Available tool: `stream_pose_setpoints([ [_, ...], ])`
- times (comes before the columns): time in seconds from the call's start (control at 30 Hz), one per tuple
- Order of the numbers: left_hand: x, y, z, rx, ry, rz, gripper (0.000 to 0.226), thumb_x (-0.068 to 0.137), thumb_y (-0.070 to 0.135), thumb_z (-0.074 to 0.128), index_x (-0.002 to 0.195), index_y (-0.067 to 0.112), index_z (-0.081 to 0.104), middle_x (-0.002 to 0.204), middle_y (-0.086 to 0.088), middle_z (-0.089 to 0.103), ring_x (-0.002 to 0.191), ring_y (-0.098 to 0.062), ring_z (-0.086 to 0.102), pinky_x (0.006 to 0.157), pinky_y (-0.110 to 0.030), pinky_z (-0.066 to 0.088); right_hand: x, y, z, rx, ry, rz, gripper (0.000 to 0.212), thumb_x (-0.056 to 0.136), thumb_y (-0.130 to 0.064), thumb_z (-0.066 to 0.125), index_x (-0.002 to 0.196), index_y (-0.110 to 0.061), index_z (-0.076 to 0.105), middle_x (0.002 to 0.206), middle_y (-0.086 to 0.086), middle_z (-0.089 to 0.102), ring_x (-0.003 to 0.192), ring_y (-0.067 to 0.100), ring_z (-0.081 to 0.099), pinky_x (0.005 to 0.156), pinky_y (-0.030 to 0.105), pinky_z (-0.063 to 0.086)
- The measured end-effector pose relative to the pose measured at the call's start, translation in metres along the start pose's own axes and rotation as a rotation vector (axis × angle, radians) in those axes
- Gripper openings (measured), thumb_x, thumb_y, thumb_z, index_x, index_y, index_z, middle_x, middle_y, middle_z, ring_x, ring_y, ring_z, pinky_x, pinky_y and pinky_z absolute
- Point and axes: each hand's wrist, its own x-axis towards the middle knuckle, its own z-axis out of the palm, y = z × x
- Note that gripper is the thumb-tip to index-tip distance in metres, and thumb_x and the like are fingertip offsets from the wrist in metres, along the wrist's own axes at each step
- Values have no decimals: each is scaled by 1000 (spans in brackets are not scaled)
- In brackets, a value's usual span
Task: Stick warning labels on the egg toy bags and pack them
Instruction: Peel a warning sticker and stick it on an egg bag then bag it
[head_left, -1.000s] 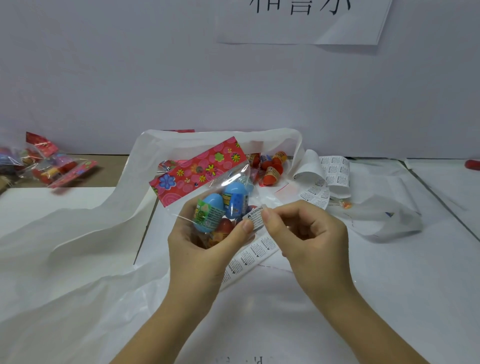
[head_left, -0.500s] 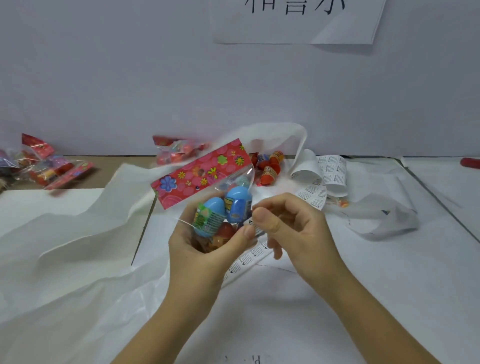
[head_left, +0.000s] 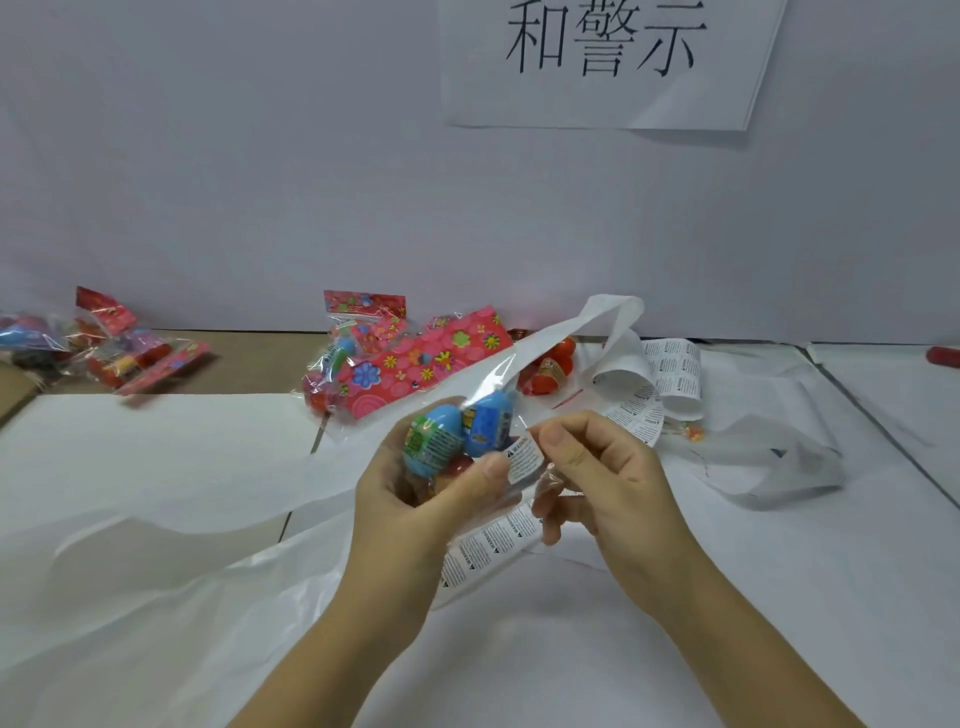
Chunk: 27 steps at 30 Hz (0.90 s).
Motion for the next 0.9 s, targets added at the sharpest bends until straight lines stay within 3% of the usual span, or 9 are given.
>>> stream_pose_setpoints([
  [0.13,3,6,0,5,59,-58,18,66,44,74,81,35,77,86,-5,76,70,-15,71,58,-26,54,1,3,1,0,50,-10,16,75,-38,68,78,-24,73,64,-4,62,50,14,57,43,27,48],
  [0.27,8,12,-5,-102,221,-84,34,77,35,64,97,10,73,88,-11,72,69,-20,67,49,-25,52,2,5,2,63,43,67,39,67,-47,75,87,-16,64,71,3,68,54,22,63,41,30,49],
  [0.33,8,13,-5,-128,231,-97,26,77,35,63,87,15,76,85,-8,74,65,-18,69,46,-24,52,2,6,1,49,12,81,36,65,-48,81,79,-19,65,73,7,69,56,23,64,42,29,49],
  [0.43,8,16,-4,-151,208,-104,19,76,34,64,70,23,78,83,-5,75,68,-17,71,47,-24,53,3,7,0,56,4,49,20,66,-45,73,69,-27,68,71,7,68,56,21,64,43,28,49],
  [0.53,8,16,-6,-179,223,-119,21,74,35,64,82,19,75,91,-8,76,74,-20,73,49,-24,55,4,9,0,21,41,0,15,69,-43,69,66,-29,67,66,3,67,55,19,63,43,26,48],
  [0.63,8,18,-5,-198,229,-124,40,74,35,63,106,12,68,104,-11,75,87,-24,73,51,-23,56,4,12,1,-93,100,-88,15,74,-44,65,66,-31,65,61,0,64,54,16,63,43,25,48],
  [0.73,9,19,-7,-217,226,-93,35,73,33,64,103,14,69,104,-10,75,87,-24,74,52,-24,56,3,13,3,-109,123,-115,15,76,-44,61,69,-31,66,58,-2,62,55,15,64,44,23,48],
  [0.9,11,19,-9,-257,206,-168,42,74,34,65,109,11,67,109,-15,73,81,-23,74,57,-28,59,3,14,5,-26,195,-139,30,78,-42,60,84,-13,62,67,0,69,65,14,68,46,25,52],
])
